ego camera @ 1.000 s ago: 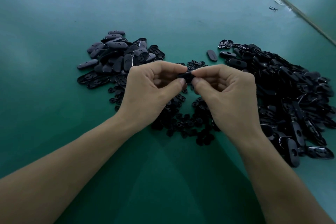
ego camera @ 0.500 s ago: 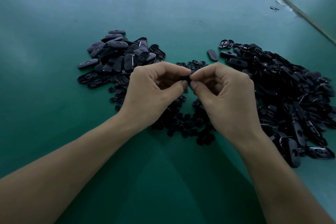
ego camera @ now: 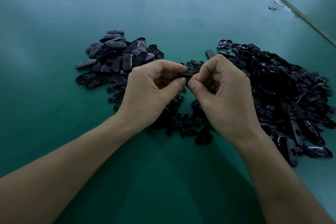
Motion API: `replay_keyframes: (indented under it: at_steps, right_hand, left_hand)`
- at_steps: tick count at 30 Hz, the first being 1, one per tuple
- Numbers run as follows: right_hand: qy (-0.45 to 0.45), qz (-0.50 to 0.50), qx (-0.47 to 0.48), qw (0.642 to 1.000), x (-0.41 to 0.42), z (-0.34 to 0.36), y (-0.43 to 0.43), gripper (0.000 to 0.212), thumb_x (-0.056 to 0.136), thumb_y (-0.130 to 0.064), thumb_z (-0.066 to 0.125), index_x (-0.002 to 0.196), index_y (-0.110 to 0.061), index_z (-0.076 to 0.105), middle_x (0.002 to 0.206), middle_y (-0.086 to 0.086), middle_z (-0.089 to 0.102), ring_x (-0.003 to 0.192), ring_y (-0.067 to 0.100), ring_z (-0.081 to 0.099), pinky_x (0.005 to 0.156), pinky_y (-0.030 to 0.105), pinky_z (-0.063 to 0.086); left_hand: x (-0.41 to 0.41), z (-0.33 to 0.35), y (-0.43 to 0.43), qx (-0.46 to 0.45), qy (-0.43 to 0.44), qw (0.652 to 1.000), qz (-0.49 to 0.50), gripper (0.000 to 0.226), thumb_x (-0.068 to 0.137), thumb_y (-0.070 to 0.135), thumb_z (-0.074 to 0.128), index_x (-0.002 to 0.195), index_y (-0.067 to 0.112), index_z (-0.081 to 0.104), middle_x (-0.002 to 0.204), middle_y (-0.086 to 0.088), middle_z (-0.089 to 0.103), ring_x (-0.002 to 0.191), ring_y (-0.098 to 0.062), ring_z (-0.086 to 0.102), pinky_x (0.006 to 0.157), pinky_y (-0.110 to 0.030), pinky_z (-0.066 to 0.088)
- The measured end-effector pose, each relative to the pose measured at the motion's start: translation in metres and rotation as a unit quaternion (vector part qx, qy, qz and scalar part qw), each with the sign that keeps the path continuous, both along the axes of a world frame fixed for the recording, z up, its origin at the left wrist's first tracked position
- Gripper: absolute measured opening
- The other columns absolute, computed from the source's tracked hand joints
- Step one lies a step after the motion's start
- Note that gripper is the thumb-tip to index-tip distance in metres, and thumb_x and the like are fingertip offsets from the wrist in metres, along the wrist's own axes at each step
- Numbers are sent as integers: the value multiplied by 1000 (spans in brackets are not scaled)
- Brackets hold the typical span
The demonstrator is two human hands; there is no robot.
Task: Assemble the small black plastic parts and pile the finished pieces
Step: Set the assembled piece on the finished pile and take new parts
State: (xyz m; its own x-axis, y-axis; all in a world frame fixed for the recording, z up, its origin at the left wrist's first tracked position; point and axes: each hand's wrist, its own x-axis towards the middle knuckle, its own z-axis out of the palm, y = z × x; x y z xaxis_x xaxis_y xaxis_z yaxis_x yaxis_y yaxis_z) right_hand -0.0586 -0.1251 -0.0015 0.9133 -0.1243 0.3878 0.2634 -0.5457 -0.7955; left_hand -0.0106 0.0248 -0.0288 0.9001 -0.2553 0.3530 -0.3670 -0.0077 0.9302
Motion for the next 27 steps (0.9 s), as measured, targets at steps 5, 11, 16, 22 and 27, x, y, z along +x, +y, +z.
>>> replay_keyframes:
  at_steps: [5,11,16,22,27]
  right_hand:
    - [-17,-36,-36,999,-1,0,5,31,86,-5,72,76,-22,49,70,0,63,60,17,56,53,24,45]
    - [-11,-53,-51,997,-2,1,6,31,85,-7,73,74,-22,49,66,-3,61,58,14,53,51,15,38]
    - [-24,-57,-78,995,-3,-2,8,31,85,-1,71,75,-21,50,62,-4,59,55,14,51,49,18,37]
    - [-44,-49,-81,995,-4,-3,10,22,87,1,69,80,-16,57,62,-11,55,55,5,51,51,7,35]
    - [-41,-48,-74,995,-4,-4,12,21,88,-4,71,81,-16,55,64,-7,58,59,13,54,51,16,40]
  left_hand:
    - [0,1,0,4,-5,1000,0,25,83,2,76,94,25,73,81,11,76,75,-6,71,73,-20,56]
    - [-2,2,0,16,-28,999,5,26,83,-1,75,93,24,73,85,8,75,79,-8,72,77,-24,57]
    - [-2,2,0,31,-24,999,-2,25,86,-2,73,97,20,71,88,7,75,81,-9,72,79,-24,58]
    - [-1,1,-1,31,-12,999,14,22,89,2,73,100,21,70,90,0,75,81,-17,72,78,-32,60]
    - [-2,1,-1,32,-12,999,32,23,87,2,75,101,20,70,88,1,75,79,-14,71,78,-31,60]
